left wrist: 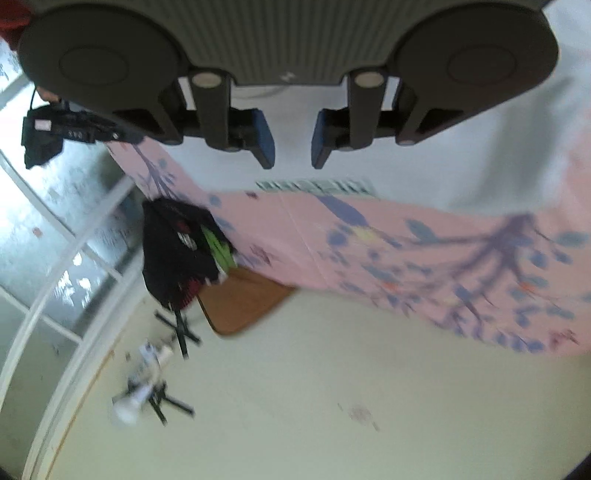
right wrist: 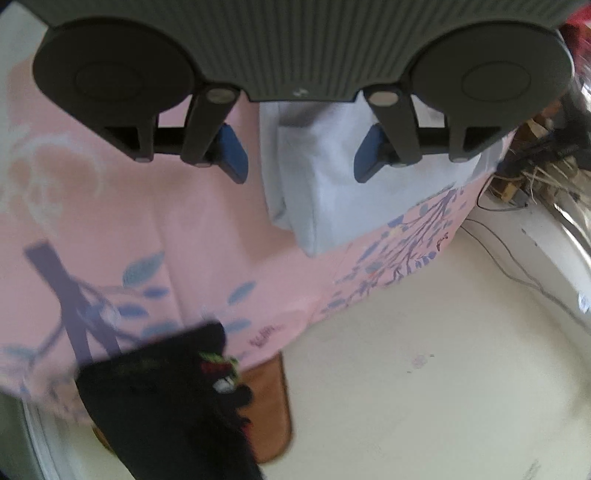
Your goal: Fold small clothes
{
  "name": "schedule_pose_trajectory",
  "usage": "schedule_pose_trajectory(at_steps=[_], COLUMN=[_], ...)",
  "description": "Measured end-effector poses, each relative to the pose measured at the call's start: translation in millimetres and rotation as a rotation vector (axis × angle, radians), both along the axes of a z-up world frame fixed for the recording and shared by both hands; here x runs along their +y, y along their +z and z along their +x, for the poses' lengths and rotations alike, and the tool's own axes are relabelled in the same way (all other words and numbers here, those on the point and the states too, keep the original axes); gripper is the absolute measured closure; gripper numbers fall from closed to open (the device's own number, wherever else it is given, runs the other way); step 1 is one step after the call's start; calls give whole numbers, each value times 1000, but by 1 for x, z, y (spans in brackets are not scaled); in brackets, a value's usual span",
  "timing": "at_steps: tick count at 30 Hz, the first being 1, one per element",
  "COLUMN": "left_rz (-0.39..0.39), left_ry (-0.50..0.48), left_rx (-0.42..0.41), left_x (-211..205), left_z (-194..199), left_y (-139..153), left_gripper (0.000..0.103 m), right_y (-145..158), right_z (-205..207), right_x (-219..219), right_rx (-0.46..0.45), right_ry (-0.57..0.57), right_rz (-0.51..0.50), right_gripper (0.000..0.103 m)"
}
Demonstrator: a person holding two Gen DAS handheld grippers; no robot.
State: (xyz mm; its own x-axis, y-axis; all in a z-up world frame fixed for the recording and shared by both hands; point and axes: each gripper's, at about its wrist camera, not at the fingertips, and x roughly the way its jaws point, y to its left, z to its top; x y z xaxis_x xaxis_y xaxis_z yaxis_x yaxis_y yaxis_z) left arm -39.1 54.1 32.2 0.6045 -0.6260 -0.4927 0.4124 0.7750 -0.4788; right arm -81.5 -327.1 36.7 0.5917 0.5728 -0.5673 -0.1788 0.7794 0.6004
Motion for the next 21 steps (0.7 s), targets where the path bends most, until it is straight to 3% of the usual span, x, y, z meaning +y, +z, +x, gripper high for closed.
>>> schedule_pose_trajectory(at_steps=[3, 5, 6, 7, 8, 11, 16, 21], left_rz=[-2, 37, 67, 60, 50, 38, -9, -126], left_ry=[-51, -41, -22, -1, 1, 6, 54, 256], left_rx=[43, 85, 130, 133, 135, 159, 84, -38], left_x=[-20, -28, -30, -29, -27, -20, 9, 85], left_z=[12, 23, 30, 32, 32, 32, 12, -25], left_y=[-19, -37, -48, -55, -56, -56, -34, -5], left_gripper=[82, 82, 93, 99, 97, 97, 97, 84], right_y=[-17, -18, -17, -18, -20, -7, 66, 111], right_z=[5, 5, 8, 13, 17, 21, 20, 25], right_x=[5, 15, 21, 29, 37, 52, 86, 179], right_rx=[62, 41, 41, 55, 74, 72, -121, -244], right_ry=[15, 28, 42, 59, 77, 97, 221, 456], right_rz=[62, 92, 90, 86, 92, 101, 149, 71], right_gripper=[37, 41, 48, 66, 78, 82, 83, 83])
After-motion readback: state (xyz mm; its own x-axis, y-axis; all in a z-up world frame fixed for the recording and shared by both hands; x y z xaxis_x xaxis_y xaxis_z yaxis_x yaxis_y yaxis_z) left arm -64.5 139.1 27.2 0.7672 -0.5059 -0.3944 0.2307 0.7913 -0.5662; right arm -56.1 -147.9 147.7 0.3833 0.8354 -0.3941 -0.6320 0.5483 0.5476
